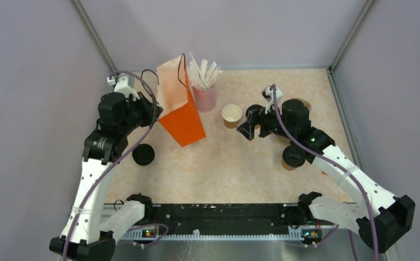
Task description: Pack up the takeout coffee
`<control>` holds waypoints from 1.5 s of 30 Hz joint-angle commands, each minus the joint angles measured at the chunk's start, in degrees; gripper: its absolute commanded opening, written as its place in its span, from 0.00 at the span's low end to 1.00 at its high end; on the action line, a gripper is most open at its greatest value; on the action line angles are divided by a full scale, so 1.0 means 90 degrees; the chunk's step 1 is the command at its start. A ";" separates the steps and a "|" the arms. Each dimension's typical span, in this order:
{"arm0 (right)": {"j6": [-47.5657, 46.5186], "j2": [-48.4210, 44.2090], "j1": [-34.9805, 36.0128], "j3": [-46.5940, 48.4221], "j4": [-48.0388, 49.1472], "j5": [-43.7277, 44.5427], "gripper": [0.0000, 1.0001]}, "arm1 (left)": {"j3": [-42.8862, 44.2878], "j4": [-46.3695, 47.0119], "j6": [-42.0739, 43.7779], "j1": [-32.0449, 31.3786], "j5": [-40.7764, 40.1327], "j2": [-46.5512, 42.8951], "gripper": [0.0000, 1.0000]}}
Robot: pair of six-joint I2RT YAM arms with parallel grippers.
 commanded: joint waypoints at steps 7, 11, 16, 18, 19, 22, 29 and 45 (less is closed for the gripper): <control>-0.0098 -0.0452 0.0044 0.0213 0.0027 0.0357 0.89 | 0.0334 -0.2488 0.0661 0.0012 0.1835 -0.1003 0.08; -0.0092 -0.0435 0.0045 0.0180 0.0048 0.0431 0.89 | 0.0285 -0.2899 0.1193 0.0012 0.2110 -0.1255 0.08; -0.0170 -0.0412 0.0048 0.0319 -0.0115 0.0718 0.89 | -0.0457 -0.2076 0.1481 -0.0076 0.2801 -0.1460 0.10; -0.0071 -0.0467 0.0040 0.0370 -0.0157 0.0967 0.89 | -0.0774 -0.1432 0.1464 -0.0076 0.2920 -0.1399 0.11; -0.0004 -0.0481 0.0045 0.0394 -0.0191 0.1153 0.89 | -0.0906 -0.1098 0.1396 -0.0076 0.2867 -0.1303 0.11; 0.0268 -0.0525 0.0040 0.0406 -0.0268 0.1856 0.90 | -0.1205 -0.0141 0.0976 -0.0076 0.2547 -0.1101 0.11; 0.0414 -0.0194 0.0017 0.0705 -0.0526 0.2518 0.97 | -0.1580 0.1369 0.0535 -0.0153 0.3290 -0.0250 0.12; 0.1340 0.1541 -0.1558 0.2001 -0.1768 0.3763 0.88 | -0.0864 -0.0088 -0.0585 -0.0593 0.3641 -0.0112 0.78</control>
